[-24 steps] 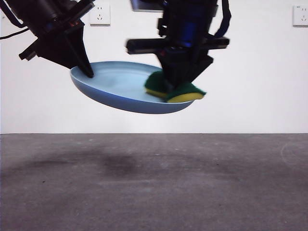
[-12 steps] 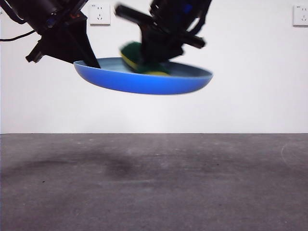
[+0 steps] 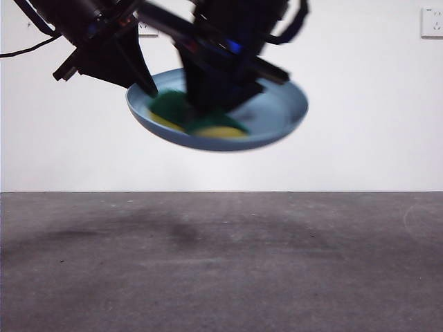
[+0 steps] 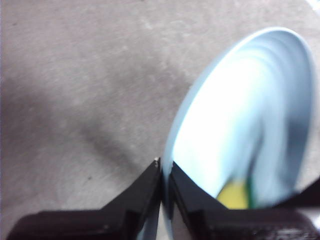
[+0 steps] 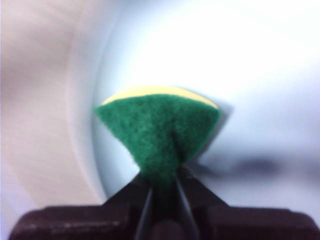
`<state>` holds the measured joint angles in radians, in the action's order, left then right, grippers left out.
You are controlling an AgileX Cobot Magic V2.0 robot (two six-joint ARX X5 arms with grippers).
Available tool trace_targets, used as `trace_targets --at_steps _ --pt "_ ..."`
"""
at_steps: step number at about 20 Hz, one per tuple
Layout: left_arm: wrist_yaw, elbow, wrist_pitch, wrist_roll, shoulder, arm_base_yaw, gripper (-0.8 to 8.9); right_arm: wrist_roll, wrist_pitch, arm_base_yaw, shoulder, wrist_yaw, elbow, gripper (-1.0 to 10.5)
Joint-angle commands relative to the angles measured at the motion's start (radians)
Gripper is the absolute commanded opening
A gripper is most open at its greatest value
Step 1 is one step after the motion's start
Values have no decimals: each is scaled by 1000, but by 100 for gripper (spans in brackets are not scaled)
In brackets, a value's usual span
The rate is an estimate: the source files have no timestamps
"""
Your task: Pick up the plate,pick up the cloth,clean the plate with the cloth
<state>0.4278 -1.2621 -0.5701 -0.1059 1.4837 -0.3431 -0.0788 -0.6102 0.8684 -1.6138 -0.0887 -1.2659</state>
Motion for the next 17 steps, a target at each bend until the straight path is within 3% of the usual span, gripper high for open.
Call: trace_targets --at_steps 1,4,11,15,17 --pt "23 -4 -28 -18 -6 4 -7 36 -57 -23 -17 -274 15 -16" --pt "26 -4 -103 22 -6 1 -7 36 26 -71 -17 -443 15 -16" --pt "-35 -4 -183 108 -6 -37 -7 97 343 -123 -13 -433 15 -16" --pt "-223 -3 -168 108 -5 -43 -7 97 402 -123 38 -431 15 -16" --pt "-340 -3 -155 108 1 -43 -7 95 402 -122 109 -374 15 -16"
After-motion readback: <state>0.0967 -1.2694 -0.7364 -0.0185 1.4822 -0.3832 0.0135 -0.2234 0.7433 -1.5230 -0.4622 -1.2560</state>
